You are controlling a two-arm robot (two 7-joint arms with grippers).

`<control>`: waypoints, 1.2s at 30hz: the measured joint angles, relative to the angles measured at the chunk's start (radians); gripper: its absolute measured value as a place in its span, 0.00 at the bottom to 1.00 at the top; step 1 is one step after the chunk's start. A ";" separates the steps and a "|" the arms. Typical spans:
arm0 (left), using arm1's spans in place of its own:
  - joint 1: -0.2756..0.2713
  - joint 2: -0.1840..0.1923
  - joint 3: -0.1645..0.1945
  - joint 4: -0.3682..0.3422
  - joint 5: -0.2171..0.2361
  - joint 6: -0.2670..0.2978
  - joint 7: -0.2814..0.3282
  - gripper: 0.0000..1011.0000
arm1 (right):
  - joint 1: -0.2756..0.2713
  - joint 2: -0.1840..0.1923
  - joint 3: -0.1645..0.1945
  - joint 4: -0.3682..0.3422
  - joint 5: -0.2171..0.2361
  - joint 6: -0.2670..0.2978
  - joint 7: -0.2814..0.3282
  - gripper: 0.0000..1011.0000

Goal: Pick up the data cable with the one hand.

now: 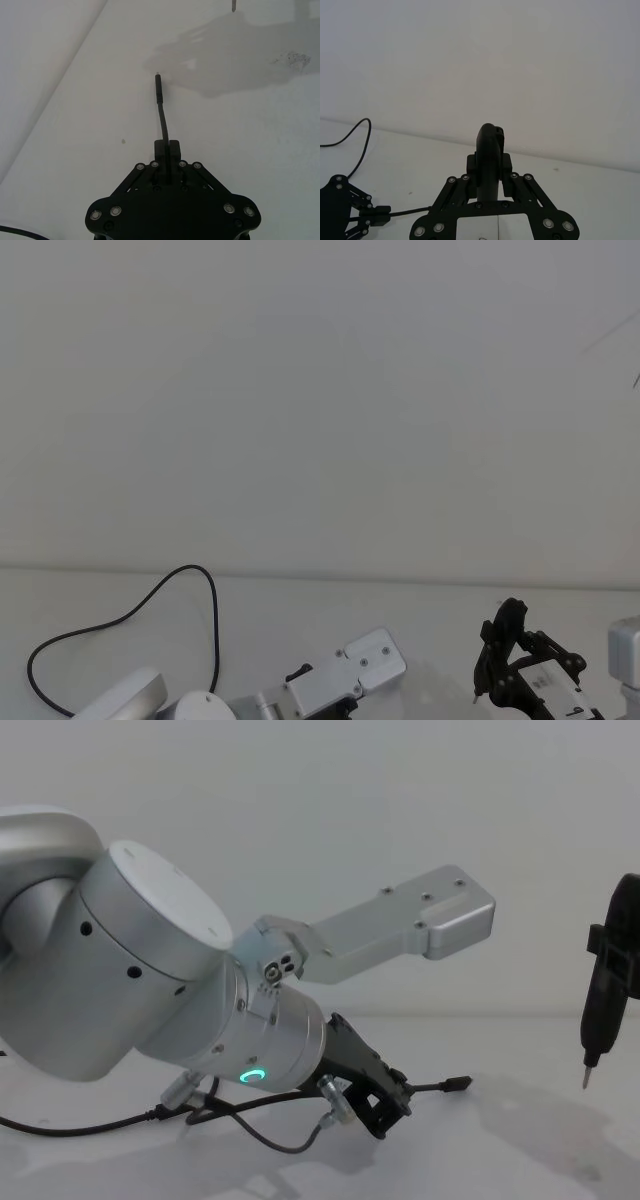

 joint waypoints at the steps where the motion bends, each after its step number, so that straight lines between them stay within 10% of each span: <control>1: 0.001 0.000 0.000 0.000 0.000 0.000 0.000 0.04 | 0.000 0.000 0.000 0.000 0.000 0.000 0.000 0.27; 15: 0.032 -0.010 -0.042 -0.027 -0.029 -0.079 0.017 0.04 | -0.001 -0.001 0.021 -0.013 0.011 -0.011 0.009 0.27; 36: 0.056 0.027 -0.126 -0.116 -0.148 -0.177 -0.091 0.04 | -0.039 -0.020 0.195 -0.082 0.220 -0.039 0.079 0.27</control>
